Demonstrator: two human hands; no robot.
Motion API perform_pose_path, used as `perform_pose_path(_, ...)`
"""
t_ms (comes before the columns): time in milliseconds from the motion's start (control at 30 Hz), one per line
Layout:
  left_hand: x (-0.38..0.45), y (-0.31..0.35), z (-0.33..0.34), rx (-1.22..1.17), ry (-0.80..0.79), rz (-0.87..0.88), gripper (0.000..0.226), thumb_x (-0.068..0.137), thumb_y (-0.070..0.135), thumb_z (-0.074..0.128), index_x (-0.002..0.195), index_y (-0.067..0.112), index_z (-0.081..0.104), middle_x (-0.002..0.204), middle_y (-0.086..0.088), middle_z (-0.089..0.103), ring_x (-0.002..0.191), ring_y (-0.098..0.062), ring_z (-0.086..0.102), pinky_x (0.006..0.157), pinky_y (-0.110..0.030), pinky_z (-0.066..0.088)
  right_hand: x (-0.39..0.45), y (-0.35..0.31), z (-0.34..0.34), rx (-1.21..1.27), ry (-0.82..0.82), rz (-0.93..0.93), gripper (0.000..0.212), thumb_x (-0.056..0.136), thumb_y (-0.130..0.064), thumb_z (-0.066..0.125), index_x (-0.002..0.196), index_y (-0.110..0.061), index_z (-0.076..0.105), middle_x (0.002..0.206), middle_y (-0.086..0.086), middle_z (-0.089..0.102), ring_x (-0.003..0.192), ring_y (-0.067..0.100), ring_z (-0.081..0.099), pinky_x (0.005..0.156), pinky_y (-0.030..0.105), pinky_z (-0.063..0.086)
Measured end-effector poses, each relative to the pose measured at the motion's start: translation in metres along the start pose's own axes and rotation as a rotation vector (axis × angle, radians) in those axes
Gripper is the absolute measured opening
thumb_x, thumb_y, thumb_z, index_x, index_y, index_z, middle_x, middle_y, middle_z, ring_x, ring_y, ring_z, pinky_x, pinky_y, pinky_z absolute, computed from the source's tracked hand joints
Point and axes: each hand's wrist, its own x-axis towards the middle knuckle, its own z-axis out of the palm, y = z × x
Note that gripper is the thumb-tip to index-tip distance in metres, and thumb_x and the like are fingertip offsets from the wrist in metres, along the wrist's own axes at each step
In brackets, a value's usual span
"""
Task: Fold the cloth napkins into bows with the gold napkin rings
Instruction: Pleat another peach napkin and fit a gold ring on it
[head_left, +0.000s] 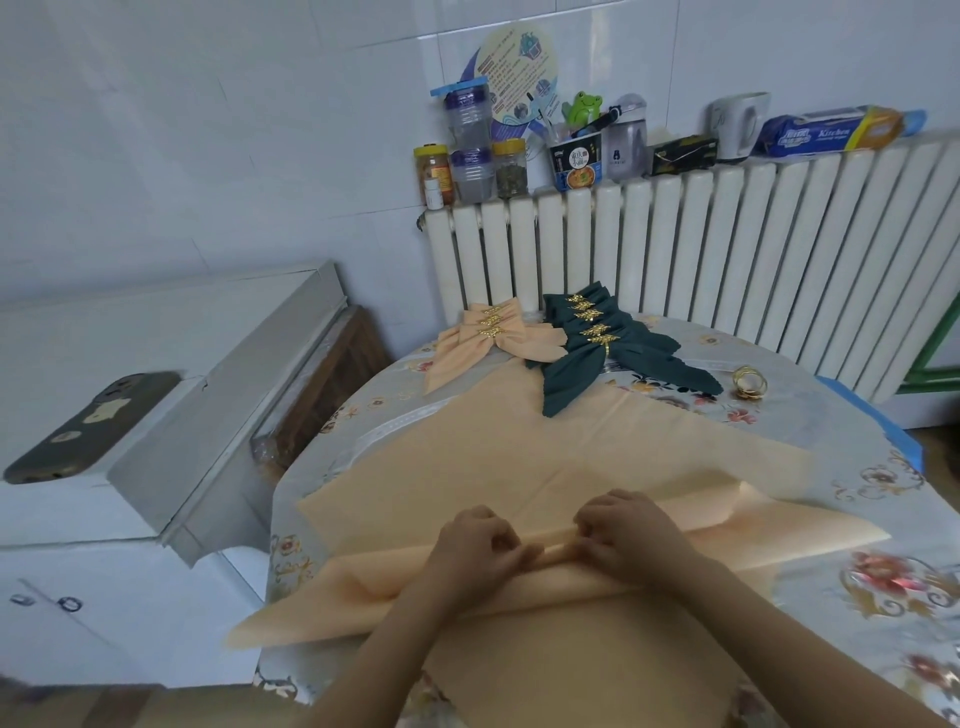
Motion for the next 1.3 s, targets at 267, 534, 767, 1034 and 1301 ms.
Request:
perform_pose_path(267,-0.002,0.018,0.016,0.109,-0.076,-0.029,0.051,0.093,0.029,0.048,0.139,0.011,0.037,0.150,-0.007,0.031,0.140,-0.020,0.022,0.112,-0.024,0.011,-0.001,-0.020,0.007,-0.033,-0.075,0.188,0.056,0.094,-0.042,0.042,0.145,-0.024,0.027,0.150,-0.003,0.031,0.139,0.016,0.023,0.111,0.029,0.017)
perform_pose_path(534,-0.030,0.022,0.033,0.353,-0.158,-0.009,0.091,0.068,0.056,-0.015,0.151,0.026,0.005,0.159,0.002,-0.001,0.146,-0.012,-0.004,0.115,-0.038,-0.008,-0.040,-0.026,0.021,-0.195,0.031,0.158,0.079,0.091,-0.054,-0.009,0.126,-0.031,0.058,0.135,-0.007,0.055,0.126,0.011,0.050,0.107,0.029,0.029)
perform_pose_path(767,-0.049,0.024,0.040,0.372,-0.142,0.015,0.094,0.064,0.056,-0.018,0.151,0.026,-0.001,0.159,0.004,-0.004,0.146,-0.012,-0.006,0.115,-0.037,-0.011,-0.068,-0.032,0.027,-0.076,-0.004,0.188,0.066,0.100,-0.045,0.005,0.118,-0.027,0.065,0.119,-0.007,0.066,0.110,0.013,0.063,0.095,0.028,0.029)
perform_pose_path(1034,-0.048,0.024,0.038,0.380,-0.187,0.022,0.092,0.067,0.058,-0.017,0.151,0.025,-0.002,0.159,0.004,-0.004,0.145,-0.011,-0.007,0.115,-0.040,-0.010,-0.053,-0.045,0.030,-0.067,0.292,0.115,0.042,0.083,-0.033,0.038,0.091,-0.017,0.076,0.094,0.001,0.074,0.088,0.019,0.070,0.083,0.027,0.047)
perform_pose_path(1301,-0.054,-0.001,0.014,0.058,-0.068,-0.096,0.068,0.083,0.039,0.020,0.146,0.015,0.032,0.154,-0.004,0.026,0.141,-0.014,0.022,0.111,-0.018,0.008,-0.021,-0.087,0.027,0.519,0.105,0.277,0.013,0.079,-0.016,0.067,0.089,-0.022,0.061,0.084,-0.003,0.053,0.079,0.010,0.051,0.071,0.014,0.035)
